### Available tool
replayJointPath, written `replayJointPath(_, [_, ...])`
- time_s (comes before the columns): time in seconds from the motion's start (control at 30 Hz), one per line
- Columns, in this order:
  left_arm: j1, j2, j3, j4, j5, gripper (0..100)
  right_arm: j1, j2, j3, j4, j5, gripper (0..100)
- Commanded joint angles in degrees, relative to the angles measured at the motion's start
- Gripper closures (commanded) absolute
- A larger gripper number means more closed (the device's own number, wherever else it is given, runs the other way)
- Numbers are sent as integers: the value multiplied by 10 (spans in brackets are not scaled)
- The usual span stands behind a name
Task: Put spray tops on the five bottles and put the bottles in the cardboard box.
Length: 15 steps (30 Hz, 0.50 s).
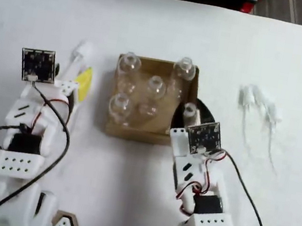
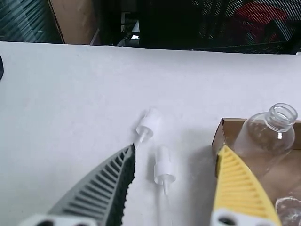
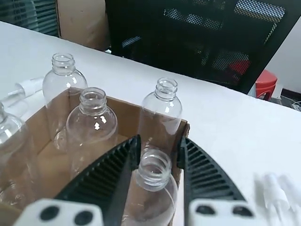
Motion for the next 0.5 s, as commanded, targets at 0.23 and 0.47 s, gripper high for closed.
replayJointPath(0.23, [4,-15,0,-18,-9,732,49,-320,4,233,-19,889])
replayJointPath(0.47, [4,-15,0,-19,-9,732,64,-282,-2,204,-36,889])
